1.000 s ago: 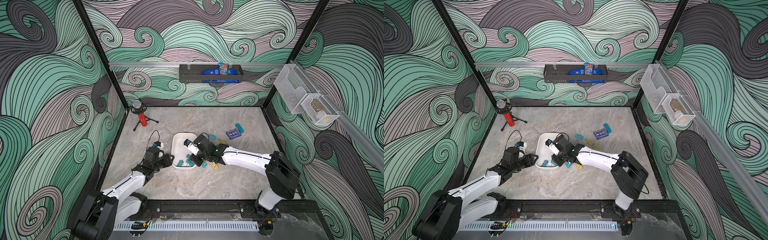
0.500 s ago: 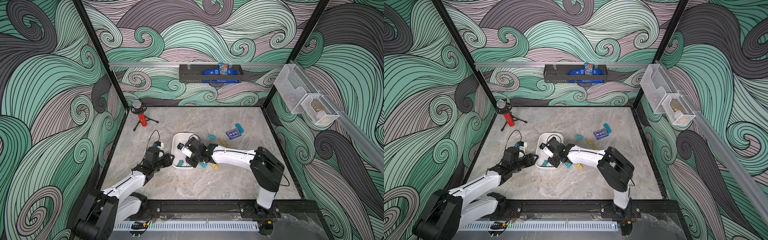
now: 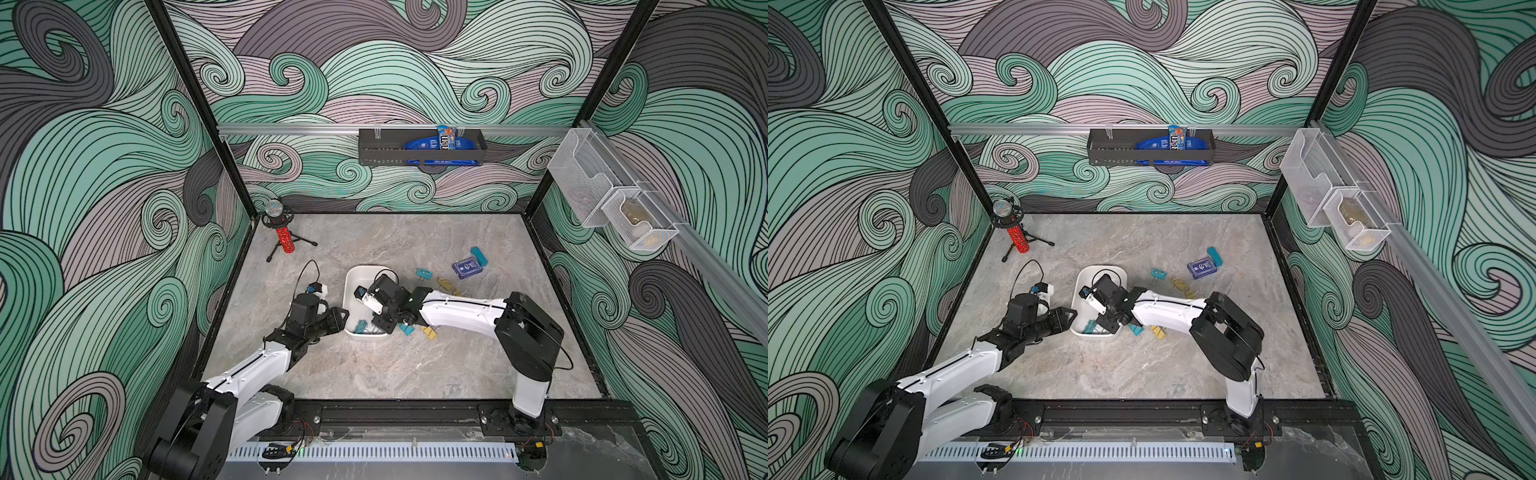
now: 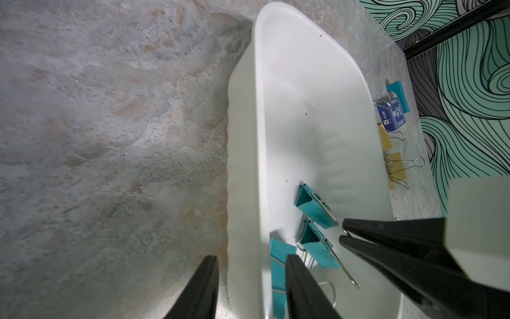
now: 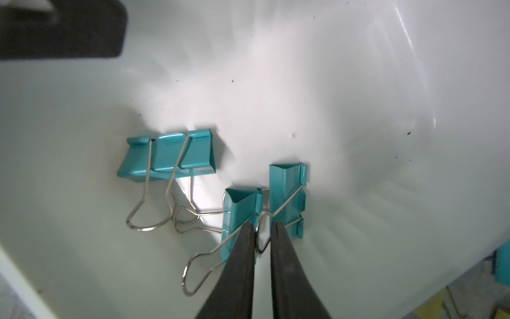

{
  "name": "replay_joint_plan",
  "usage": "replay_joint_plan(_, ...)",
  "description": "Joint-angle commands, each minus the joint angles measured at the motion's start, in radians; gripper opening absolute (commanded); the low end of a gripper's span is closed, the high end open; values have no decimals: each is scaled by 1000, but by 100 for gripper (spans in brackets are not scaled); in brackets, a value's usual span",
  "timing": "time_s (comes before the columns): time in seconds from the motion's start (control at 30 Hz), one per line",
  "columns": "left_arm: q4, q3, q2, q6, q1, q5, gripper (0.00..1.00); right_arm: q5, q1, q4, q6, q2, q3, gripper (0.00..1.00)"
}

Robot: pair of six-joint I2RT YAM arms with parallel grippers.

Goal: Take out the binder clips from the storage box
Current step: Pick up the binder clip from the storage box.

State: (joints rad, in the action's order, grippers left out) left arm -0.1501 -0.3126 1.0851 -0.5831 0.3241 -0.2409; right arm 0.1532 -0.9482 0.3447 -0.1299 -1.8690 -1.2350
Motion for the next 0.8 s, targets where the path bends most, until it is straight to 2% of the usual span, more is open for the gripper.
replay_joint_plan(0.0, -19, -19, 1, 12, 6, -14, 43, 21, -3, 13, -2, -16, -27, 9)
replay_joint_plan(0.2, -18, -18, -2, 11, 6, -14, 43, 53, -2, 10, -9, 15, -44, 3)
replay_joint_plan(0.4, -17, -16, -8, 11, 5, -15, 43, 71, 14, 11, -10, 63, -66, 2)
replay_joint_plan(0.77, -18, -12, -18, 9, 6, -15, 43, 62, 107, -1, 20, 206, -52, 2)
